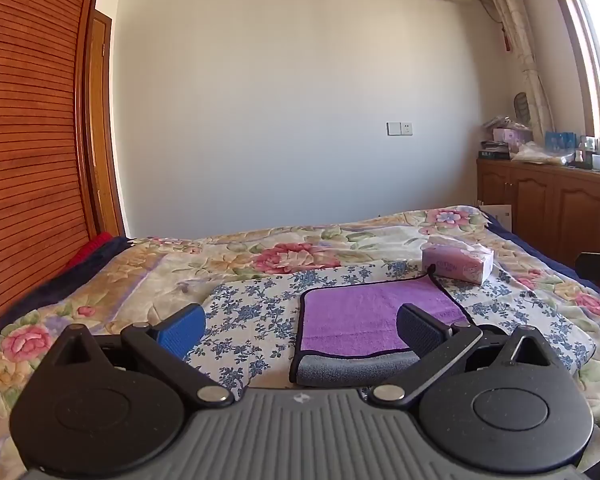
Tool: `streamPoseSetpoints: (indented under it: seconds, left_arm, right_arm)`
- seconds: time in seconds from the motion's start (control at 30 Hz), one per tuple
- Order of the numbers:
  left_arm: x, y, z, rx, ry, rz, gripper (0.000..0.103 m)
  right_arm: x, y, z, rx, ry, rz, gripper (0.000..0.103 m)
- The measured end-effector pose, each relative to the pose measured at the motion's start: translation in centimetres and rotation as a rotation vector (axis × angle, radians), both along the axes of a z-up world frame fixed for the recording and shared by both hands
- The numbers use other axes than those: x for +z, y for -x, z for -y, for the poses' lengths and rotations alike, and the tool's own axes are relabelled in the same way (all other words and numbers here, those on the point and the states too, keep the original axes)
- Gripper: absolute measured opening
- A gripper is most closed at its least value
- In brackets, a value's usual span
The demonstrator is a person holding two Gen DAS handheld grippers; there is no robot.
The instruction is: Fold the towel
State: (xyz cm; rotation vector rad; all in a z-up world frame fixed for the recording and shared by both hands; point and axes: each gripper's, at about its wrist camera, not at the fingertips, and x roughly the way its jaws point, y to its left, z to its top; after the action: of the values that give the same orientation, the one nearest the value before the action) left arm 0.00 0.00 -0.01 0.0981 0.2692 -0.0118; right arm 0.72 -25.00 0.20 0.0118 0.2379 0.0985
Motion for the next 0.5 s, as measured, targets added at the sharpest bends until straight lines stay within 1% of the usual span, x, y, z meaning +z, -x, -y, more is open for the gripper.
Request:
streamPoseSetpoints:
  seconds: [0.5]
  left_arm:
    - [-0.01,0.03,0.00,0.000,-0.002,0.001,0.103]
  right_arm:
    - [0.09,0.06,-0.04,0.000,0.002,0.001,0.103]
